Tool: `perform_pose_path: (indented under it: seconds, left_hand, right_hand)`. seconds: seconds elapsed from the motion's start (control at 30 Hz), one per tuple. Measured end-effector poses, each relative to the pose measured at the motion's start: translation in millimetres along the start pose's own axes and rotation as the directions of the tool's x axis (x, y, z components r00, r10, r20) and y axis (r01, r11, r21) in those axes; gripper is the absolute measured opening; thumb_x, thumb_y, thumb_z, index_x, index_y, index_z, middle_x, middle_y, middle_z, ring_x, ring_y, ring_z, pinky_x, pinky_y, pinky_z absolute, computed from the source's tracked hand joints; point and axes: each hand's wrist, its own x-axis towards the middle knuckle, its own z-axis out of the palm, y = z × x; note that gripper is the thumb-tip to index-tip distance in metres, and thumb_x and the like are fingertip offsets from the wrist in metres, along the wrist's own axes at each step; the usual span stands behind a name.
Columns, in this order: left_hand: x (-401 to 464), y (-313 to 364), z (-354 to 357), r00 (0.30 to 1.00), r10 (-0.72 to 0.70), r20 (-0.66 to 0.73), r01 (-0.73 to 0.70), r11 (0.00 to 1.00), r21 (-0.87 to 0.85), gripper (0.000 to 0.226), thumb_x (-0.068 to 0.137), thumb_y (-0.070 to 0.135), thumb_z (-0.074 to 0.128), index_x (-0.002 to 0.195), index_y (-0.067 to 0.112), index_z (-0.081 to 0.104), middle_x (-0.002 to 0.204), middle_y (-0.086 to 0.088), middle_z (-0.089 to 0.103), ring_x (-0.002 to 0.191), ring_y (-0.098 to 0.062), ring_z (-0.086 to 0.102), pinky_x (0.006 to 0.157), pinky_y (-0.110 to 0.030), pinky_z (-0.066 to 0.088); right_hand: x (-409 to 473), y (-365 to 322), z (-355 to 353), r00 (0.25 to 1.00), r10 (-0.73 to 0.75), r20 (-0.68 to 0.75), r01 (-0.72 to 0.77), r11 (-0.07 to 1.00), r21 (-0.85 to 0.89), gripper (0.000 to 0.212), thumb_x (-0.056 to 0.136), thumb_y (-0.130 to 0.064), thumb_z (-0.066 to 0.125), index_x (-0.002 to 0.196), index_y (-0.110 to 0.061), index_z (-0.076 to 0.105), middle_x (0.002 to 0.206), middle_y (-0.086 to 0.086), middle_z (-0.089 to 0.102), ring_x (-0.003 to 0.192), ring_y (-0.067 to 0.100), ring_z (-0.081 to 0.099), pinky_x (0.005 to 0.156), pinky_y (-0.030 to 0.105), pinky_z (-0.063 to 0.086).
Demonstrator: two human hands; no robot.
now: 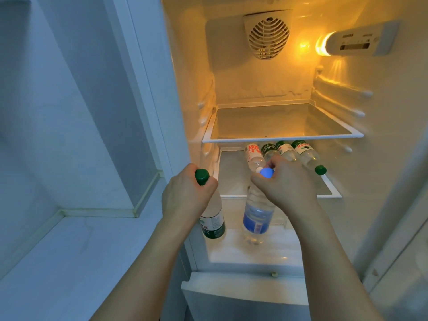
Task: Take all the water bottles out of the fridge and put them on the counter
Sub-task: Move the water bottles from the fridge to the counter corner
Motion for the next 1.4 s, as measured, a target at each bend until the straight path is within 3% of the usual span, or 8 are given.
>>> perform_pose_path:
  seconds: [0.17,0.37,0.57,0.77,0.97,1.13,1.3,1.4]
  left_hand:
    - [-19.3,-21.7,-4.3,0.994,-0.044,0.099,0.044,0.999,-0.004,0.013,0.080,0.036,0.058,0.079,0.024,0.053,0.069,0.005,0.057,0.068,-0.015,0.056,0.053,-0.028,0.041]
    - [-51.7,-61.3,-11.0,0.971,-0.170,0.169,0.172,0.985,0.004,0.013,0.076,0.036,0.060,0.076,0.026,0.053,0.066,0.007,0.055,0.061,-0.012,0.052,0.052,-0.025,0.035]
    - [-88.7,-104.3,-36.5,0.945,-0.286,0.156,0.279,0.958,0.065,0.014,0.075,0.038,0.062,0.076,0.028,0.052,0.068,0.007,0.059,0.063,-0.012,0.056,0.052,-0.028,0.043]
    - [-141.9,-141.8,-87.8,0.898,-0.439,0.034,0.438,0.898,0.037,0.014,0.074,0.037,0.063,0.078,0.029,0.053,0.068,0.007,0.060,0.059,-0.014,0.053,0.054,-0.030,0.045]
    - [-214.0,-167.4,-157.5,0.844,-0.527,-0.099,0.533,0.844,0.058,0.013,0.074,0.038,0.063,0.078,0.030,0.054,0.070,0.010,0.062,0.065,-0.015,0.057,0.056,-0.030,0.047]
    - [-281.8,-181.1,-209.6,0.773,-0.602,-0.199,0.626,0.774,0.091,0.013,0.073,0.039,0.061,0.077,0.030,0.054,0.071,0.011,0.063,0.069,-0.012,0.057,0.056,-0.027,0.043]
    - [-368.8,-189.0,-269.6,0.673,-0.662,-0.329,0.723,0.683,0.103,0.014,0.072,0.039,0.062,0.076,0.027,0.054,0.071,0.011,0.063,0.072,-0.010,0.058,0.062,-0.030,0.050]
    - [-427.1,-189.6,-301.9,0.611,-0.696,-0.377,0.768,0.637,0.068,0.015,0.072,0.039,0.062,0.076,0.028,0.054,0.071,0.010,0.061,0.069,-0.012,0.057,0.057,-0.028,0.045]
  right_hand:
    - [-14.7,-8.6,11.1,0.919,-0.022,0.394,0.037,0.999,-0.031,0.022,0.073,-0.043,0.062,0.081,-0.025,0.052,0.075,-0.001,0.063,0.055,0.018,0.066,0.064,0.037,0.058]
    - [-35.0,-22.0,46.5,0.745,-0.007,0.667,0.054,0.997,-0.050,0.023,0.074,-0.038,0.067,0.085,-0.022,0.055,0.076,0.000,0.064,0.053,0.019,0.069,0.062,0.039,0.061]
    - [-64.2,-56.8,80.4,0.599,-0.072,0.797,0.168,0.985,-0.037,0.025,0.077,-0.039,0.070,0.088,-0.024,0.055,0.083,-0.002,0.062,0.057,0.018,0.069,0.063,0.034,0.062]
    - [-113.8,-116.1,100.5,0.511,-0.272,0.815,0.332,0.937,0.104,0.022,0.075,-0.034,0.067,0.086,-0.021,0.053,0.077,-0.002,0.061,0.056,0.019,0.070,0.062,0.035,0.059]
    - [-183.1,-173.9,104.6,0.416,-0.404,0.815,0.372,0.893,0.252,0.019,0.076,-0.033,0.065,0.084,-0.022,0.053,0.080,-0.003,0.060,0.058,0.019,0.070,0.060,0.034,0.058]
    - [-243.2,-212.4,102.0,0.331,-0.477,0.814,0.443,0.840,0.312,0.020,0.075,-0.034,0.064,0.087,-0.021,0.054,0.080,-0.002,0.063,0.060,0.020,0.071,0.067,0.039,0.060]
    - [-320.7,-255.6,91.9,0.193,-0.566,0.801,0.532,0.747,0.399,0.019,0.075,-0.033,0.064,0.086,-0.021,0.055,0.081,-0.004,0.062,0.059,0.020,0.071,0.061,0.032,0.055]
    - [-371.5,-281.1,84.0,0.117,-0.612,0.782,0.567,0.688,0.453,0.017,0.074,-0.031,0.064,0.084,-0.020,0.055,0.074,-0.002,0.063,0.052,0.018,0.066,0.052,0.027,0.048]
